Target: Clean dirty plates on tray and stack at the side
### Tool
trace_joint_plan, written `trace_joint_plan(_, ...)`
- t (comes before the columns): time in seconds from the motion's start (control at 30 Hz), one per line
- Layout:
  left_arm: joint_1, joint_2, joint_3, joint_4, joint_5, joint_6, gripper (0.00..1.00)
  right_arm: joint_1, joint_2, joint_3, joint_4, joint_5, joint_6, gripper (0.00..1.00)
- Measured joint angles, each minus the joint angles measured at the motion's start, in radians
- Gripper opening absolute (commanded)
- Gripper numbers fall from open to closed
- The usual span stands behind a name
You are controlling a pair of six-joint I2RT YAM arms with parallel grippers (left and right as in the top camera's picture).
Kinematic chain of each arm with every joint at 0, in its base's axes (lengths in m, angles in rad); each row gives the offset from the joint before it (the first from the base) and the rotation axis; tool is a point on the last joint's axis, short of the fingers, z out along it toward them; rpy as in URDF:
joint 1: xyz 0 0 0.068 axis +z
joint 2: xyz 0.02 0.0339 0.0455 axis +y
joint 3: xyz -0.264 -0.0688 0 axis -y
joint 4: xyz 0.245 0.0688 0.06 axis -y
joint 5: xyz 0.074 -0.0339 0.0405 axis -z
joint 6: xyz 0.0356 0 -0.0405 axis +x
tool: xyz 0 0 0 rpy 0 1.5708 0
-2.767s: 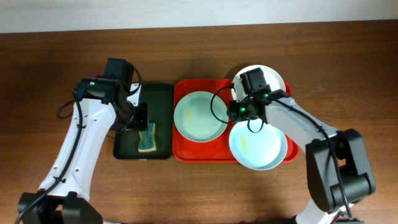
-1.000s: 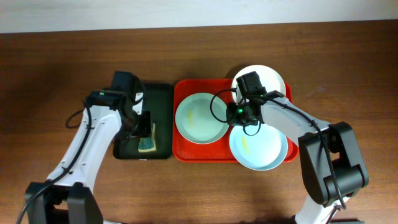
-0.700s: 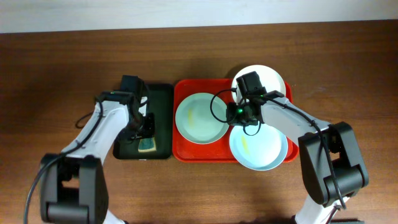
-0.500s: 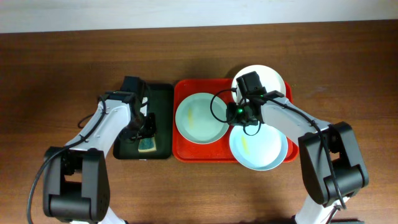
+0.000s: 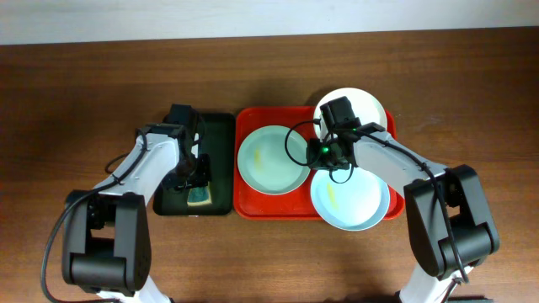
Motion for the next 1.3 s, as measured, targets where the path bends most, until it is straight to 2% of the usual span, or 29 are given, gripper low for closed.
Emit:
trace_joint_plan(0.13,0.0,0.003,0.0,0.0,0.0,-0.001,0.2,0.0,0.0,0.0,0.0,0.003,0.0,0.21)
trace_joint_plan(0.3,0.0,0.003,0.0,-0.008,0.0,0.009,0.23,0.0,0.0,0.0,0.0,0.004,0.0,0.22)
trace_joint_plan(0.4,0.0,0.003,0.0,-0.028,0.0,0.011,0.29,0.0,0.0,0.0,0.0,0.004,0.0,0.22)
trace_joint_plan(0.7,0.0,0.003,-0.019,0.023,0.0,0.012,0.26,0.0,0.0,0.0,0.001,0.004,0.0,0.22)
trace_joint_plan(0.77,0.0,0.003,-0.049,0.062,0.0,0.013,0.25,0.0,0.0,0.0,0.0,0.004,0.0,0.27)
trace_joint_plan(0.83,0.0,0.002,-0.077,0.102,0.0,0.013,0.17,0.0,0.0,0.0,0.001,0.004,-0.002,0.3)
trace_joint_plan(0.87,0.0,-0.001,-0.086,0.117,0.002,0.013,0.04,0.0,0.0,0.0,0.001,0.004,0.0,0.3)
trace_joint_plan(0.9,0.0,-0.007,-0.096,0.127,0.005,0.016,0.0,0.0,0.0,0.0,0.001,0.004,0.0,0.3)
trace_joint_plan(1.1,-0.004,-0.016,-0.089,0.11,0.014,0.019,0.0,0.0,0.0,0.0,0.001,0.003,0.0,0.3)
trace_joint_plan(1.13,-0.004,-0.016,-0.08,0.093,0.011,0.019,0.0,0.0,0.0,0.0,0.001,0.003,0.0,0.29)
trace_joint_plan(1.3,-0.004,-0.068,0.0,0.055,-0.001,0.036,0.0,0.0,0.0,0.0,0.0,0.002,0.002,0.06)
